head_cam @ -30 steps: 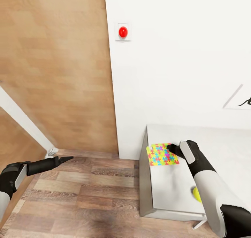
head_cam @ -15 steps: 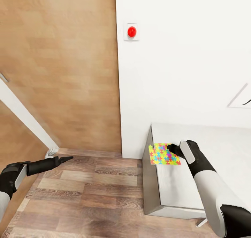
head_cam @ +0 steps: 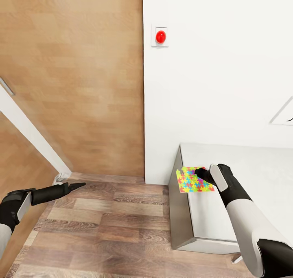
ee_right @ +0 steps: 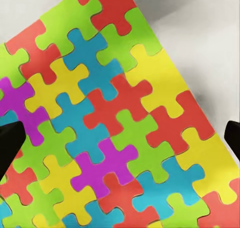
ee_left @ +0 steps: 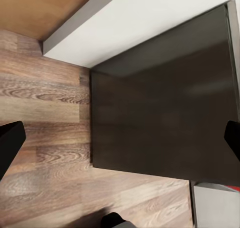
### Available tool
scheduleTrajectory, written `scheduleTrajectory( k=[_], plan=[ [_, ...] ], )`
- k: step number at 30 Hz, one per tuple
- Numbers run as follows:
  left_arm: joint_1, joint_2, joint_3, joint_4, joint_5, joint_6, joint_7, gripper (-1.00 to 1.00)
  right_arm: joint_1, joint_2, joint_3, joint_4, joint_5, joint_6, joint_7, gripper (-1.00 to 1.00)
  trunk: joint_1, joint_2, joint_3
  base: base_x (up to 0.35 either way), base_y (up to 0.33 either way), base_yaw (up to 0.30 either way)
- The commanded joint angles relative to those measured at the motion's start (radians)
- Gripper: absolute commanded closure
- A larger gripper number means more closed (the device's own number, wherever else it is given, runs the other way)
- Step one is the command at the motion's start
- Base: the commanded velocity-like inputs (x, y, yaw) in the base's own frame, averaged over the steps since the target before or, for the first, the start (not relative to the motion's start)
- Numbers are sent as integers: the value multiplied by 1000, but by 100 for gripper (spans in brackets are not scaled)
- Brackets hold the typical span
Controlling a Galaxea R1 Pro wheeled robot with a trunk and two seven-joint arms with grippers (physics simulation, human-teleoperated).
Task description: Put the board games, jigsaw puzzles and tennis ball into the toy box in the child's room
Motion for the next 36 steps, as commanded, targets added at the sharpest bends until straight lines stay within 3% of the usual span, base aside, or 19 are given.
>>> scheduleTrajectory(
  k=[1, 22, 29, 36],
  plan=[
    [-1, 0, 1, 0, 4, 8, -2, -100, 0, 0, 0, 26, -22, 2, -8, -100, 1, -2, -2, -32, 37, 0],
    [-1, 0, 1, 0, 4, 8, -1, -100, 10, -4, -10, 4, -24, 0, 1, -100, 1, -2, 14, -3, 3, -51],
    [-1, 0, 1, 0, 4, 8, -1, -100, 16, -5, -12, -131, -30, 23, 6, -100, 1, -2, 24, 0, 0, -118],
    [-1, 0, 1, 0, 4, 8, -2, -100, 14, -3, -13, -298, -33, 105, 7, -100, 1, -2, 34, 0, 0, -120]
  ],
)
